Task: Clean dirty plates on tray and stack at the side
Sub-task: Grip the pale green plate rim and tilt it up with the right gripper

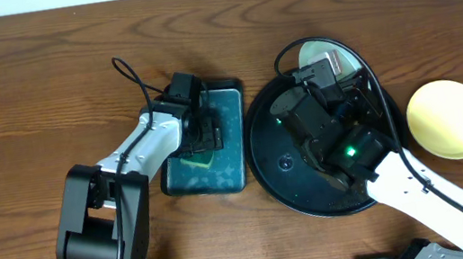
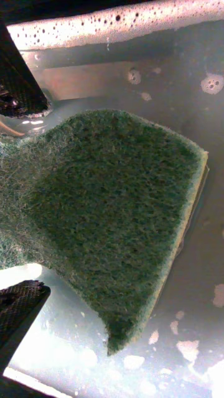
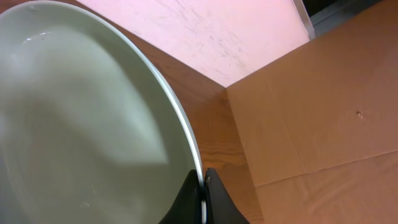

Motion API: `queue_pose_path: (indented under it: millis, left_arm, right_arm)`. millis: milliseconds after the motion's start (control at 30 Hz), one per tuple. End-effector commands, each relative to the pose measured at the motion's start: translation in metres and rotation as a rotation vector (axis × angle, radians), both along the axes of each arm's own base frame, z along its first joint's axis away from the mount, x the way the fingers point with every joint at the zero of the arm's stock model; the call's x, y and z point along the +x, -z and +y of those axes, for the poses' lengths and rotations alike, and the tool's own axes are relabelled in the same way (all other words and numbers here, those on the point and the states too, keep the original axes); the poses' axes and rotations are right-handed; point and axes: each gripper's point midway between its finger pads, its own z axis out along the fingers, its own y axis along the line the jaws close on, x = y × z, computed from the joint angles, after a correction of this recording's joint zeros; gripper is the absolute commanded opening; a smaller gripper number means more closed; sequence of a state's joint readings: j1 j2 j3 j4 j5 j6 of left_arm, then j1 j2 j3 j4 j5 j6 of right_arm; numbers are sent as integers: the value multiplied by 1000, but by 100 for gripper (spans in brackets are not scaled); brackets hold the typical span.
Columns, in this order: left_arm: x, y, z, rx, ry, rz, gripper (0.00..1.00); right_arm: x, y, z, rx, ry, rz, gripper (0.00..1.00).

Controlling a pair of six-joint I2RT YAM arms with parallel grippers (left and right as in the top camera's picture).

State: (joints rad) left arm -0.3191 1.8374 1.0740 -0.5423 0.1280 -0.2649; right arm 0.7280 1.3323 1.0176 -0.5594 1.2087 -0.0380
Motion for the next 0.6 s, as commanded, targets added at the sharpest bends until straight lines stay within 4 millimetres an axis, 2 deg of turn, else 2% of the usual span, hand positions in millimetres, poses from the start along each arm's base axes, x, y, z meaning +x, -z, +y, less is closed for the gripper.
queue_pose_path:
  millis: [0,567]
  left_arm:
    - [-22,26,11,39,-9,95,84]
    - [-22,26,11,40,-9,95,84]
  right_arm:
    - [-3,-9,-3,-15,19,-31,1]
    - [-2,-10,-3,-11,19,-36,1]
